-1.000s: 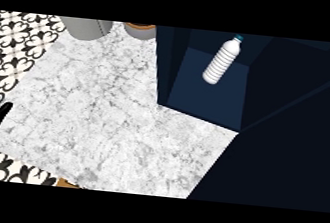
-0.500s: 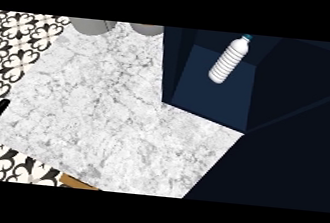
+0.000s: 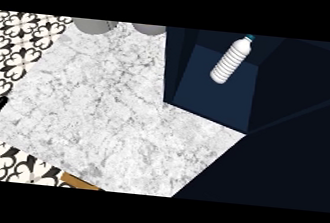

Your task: Pick up the bottled water, place it into the cabinet and close the cabinet

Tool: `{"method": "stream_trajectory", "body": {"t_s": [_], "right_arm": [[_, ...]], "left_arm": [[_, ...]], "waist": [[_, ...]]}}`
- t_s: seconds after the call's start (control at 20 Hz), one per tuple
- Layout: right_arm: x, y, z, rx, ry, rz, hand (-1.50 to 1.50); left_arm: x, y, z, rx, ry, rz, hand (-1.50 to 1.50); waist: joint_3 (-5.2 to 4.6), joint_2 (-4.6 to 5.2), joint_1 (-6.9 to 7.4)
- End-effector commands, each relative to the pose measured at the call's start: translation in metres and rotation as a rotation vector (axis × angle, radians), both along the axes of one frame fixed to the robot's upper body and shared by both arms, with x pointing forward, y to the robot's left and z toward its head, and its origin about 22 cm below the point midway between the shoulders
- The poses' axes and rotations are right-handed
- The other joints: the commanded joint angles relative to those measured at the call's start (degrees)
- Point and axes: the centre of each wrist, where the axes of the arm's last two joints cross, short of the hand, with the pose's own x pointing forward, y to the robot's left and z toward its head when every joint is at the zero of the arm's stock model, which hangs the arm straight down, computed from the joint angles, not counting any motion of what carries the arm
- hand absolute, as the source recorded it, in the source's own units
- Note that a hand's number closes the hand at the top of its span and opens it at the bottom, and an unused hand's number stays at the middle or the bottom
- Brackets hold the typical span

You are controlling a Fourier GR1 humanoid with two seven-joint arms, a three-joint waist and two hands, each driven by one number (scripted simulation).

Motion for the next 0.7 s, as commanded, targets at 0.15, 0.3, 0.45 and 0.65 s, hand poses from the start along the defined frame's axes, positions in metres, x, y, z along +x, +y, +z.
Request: {"method": "stream_trajectory", "body": {"t_s": [0.15,0.3,0.45,0.65], "right_arm": [[0.033,0.013,0.0,-0.125,-0.017,-0.094,1.5],[0.05,0.017,0.002,-0.175,-0.028,-0.112,1.5],[0.068,0.023,0.003,-0.208,-0.022,-0.139,1.5],[0.097,0.035,0.004,-0.229,0.012,-0.185,1.5]], "left_arm": [[0.003,0.003,0.0,0.001,-0.003,0.012,-1.5],[0.004,0.004,0.001,0.006,0.006,0.005,-1.5],[0.002,0.009,-0.002,0.009,0.02,0.017,-1.5],[0.005,0.009,-0.001,-0.002,0.013,0.018,-1.5]], "waist": [[0.27,-0.18,-0.6],[0.39,-0.21,-0.48],[0.44,-0.5,-0.47],[0.64,-0.67,-0.97]]}}
